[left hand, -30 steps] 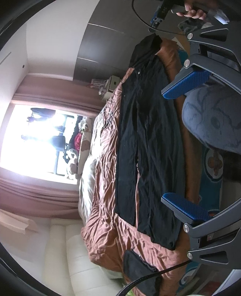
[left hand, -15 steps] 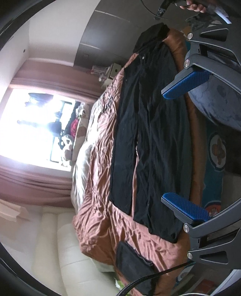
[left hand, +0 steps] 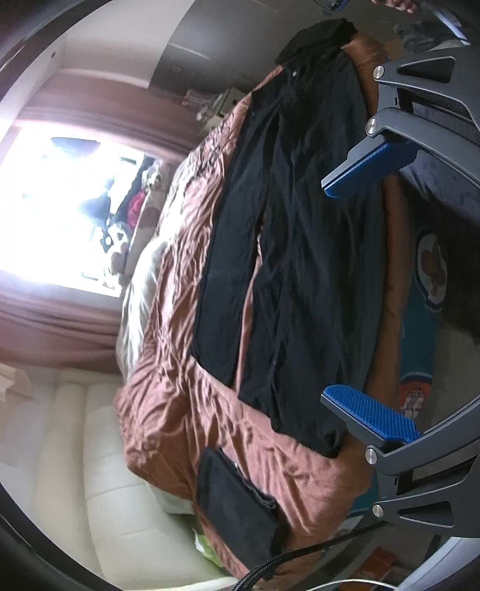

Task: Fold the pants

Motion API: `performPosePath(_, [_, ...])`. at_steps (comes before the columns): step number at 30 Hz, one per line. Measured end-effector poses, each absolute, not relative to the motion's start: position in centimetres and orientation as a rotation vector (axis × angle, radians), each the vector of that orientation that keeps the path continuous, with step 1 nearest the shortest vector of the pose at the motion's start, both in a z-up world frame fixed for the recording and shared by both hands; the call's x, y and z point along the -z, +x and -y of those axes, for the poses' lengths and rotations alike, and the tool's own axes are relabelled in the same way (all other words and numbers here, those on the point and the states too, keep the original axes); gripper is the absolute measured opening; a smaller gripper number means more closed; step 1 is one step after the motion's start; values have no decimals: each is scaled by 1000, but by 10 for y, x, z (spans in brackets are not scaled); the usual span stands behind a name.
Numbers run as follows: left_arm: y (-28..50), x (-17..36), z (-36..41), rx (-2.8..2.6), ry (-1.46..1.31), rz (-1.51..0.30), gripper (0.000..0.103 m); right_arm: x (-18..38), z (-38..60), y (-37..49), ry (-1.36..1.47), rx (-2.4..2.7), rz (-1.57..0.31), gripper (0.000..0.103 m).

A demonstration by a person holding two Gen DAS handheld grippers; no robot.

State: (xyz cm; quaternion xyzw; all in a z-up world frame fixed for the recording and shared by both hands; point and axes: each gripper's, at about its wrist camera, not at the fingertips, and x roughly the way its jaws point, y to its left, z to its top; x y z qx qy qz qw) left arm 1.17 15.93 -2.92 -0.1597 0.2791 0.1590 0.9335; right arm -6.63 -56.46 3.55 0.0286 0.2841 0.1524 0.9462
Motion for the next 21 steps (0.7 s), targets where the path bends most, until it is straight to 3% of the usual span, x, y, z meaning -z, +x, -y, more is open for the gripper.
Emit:
performPosePath(13, [14,67,-204,-414,-438,-606,102,-24,575,-23,96,-316,-648,103])
performPosePath(21, [21,102,-235,-468,-583,-646,93,-4,590,-1,133,-312,-693,103])
